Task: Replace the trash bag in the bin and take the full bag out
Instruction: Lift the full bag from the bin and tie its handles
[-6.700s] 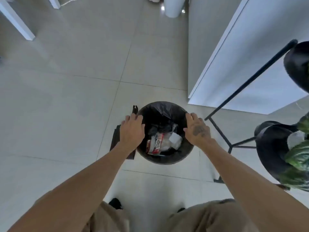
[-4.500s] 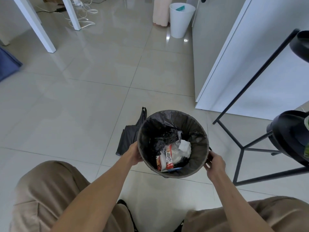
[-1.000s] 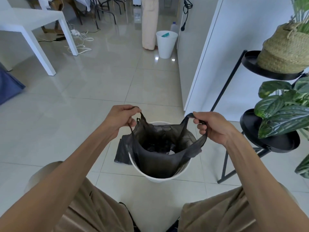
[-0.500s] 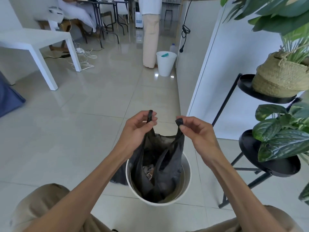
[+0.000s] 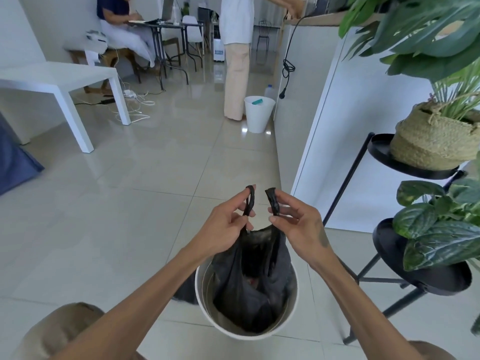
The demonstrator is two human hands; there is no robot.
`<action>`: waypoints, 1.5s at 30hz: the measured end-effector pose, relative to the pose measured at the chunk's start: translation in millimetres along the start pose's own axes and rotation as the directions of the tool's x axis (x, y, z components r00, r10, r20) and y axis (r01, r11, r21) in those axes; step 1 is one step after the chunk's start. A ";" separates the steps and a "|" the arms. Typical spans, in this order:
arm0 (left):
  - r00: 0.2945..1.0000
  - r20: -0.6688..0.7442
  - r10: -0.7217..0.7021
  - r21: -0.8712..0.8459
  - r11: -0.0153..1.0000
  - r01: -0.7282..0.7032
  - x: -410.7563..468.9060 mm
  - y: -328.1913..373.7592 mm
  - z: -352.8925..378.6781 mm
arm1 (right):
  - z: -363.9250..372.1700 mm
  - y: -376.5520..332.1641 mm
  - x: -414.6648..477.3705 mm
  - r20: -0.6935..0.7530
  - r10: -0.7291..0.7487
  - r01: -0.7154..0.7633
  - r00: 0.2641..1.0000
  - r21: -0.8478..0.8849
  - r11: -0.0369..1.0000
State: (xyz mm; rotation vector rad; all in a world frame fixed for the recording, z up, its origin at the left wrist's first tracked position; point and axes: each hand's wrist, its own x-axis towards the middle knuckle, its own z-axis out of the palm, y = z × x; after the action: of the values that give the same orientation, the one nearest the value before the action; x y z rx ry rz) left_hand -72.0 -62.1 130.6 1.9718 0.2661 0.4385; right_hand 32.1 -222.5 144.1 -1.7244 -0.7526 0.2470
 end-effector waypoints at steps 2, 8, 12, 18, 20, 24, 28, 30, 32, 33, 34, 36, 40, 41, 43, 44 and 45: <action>1.000 0.005 -0.011 -0.001 1.000 0.011 0.4 -2.5 -0.2 | 1.8 0.3 1.6 0.003 -0.001 0.001 1.000 -0.023 1.000; 1.000 -0.023 0.003 0.033 0.999 -0.002 -2.0 -14.5 3.5 | 10.4 9.4 1.2 -0.087 -0.042 0.036 0.995 -0.066 0.997; 0.996 -0.082 0.024 0.008 1.000 -0.023 -3.1 -20.6 7.1 | 9.1 7.2 1.8 -0.099 -0.049 0.038 0.994 -0.105 0.994; 0.990 -0.142 0.020 -0.037 0.999 -0.025 -3.9 -18.5 12.1 | 5.5 9.6 1.6 -0.092 -0.073 0.065 0.993 -0.087 0.994; 0.989 -0.145 0.022 -0.054 0.998 -0.030 -3.9 -18.4 11.6 | 3.8 10.6 -0.5 -0.089 -0.115 0.109 0.989 -0.067 0.992; 0.994 -0.104 0.030 -0.008 0.999 -0.031 -1.3 -19.4 7.1 | -0.7 11.6 -3.7 -0.033 -0.226 0.219 0.974 -0.142 0.965; 0.997 -0.032 0.064 0.047 0.997 -0.062 2.5 -9.4 1.9 | -7.3 5.0 -2.0 0.043 -0.550 0.532 0.834 -0.327 0.781; 0.996 0.014 0.093 0.080 0.992 -0.094 1.7 -3.3 1.1 | -6.9 -2.9 0.5 0.119 -0.627 0.623 0.770 -0.355 0.698; 0.992 0.060 0.115 0.107 0.987 -0.121 -0.2 0.2 1.7 | -5.9 -3.4 3.3 0.204 -0.651 0.670 0.731 -0.393 0.630; 0.989 0.078 0.122 0.113 0.985 -0.130 -1.6 1.5 2.3 | -5.7 -0.5 4.7 0.237 -0.653 0.684 0.719 -0.408 0.605; 0.988 0.090 0.127 0.123 0.983 -0.137 -2.8 2.6 3.2 | -5.6 3.2 5.7 0.254 -0.651 0.688 0.715 -0.415 0.595; 0.986 0.098 0.133 0.137 0.980 -0.145 -3.1 4.5 5.0 | -7.4 11.7 8.5 0.246 -0.637 0.673 0.731 -0.417 0.611; 0.992 0.057 0.115 0.127 0.984 -0.122 -3.5 3.4 3.7 | -6.6 22.5 9.1 0.198 -0.575 0.596 0.794 -0.439 0.672; 0.994 0.039 0.104 0.099 0.989 -0.107 -4.8 4.2 3.4 | -6.0 23.1 8.3 0.164 -0.553 0.563 0.817 -0.437 0.702; 0.996 0.010 0.085 0.034 0.996 -0.085 -9.5 5.1 3.9 | -3.2 22.9 3.8 0.073 -0.496 0.480 0.866 -0.401 0.780; 0.996 -0.008 0.089 0.016 0.996 -0.089 -12.9 5.5 4.4 | -1.3 22.7 1.5 0.031 -0.464 0.441 0.885 -0.372 0.817; 0.994 -0.020 0.104 0.022 0.994 -0.103 -16.5 4.4 5.4 | 0.7 22.7 -0.7 -0.011 -0.427 0.398 0.904 -0.342 0.851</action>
State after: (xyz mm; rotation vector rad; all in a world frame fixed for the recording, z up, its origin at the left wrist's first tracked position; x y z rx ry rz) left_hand -84.8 -74.6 129.4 2.0082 0.1831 0.5259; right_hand 39.2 -225.0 122.6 -1.8197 -1.1282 -0.2686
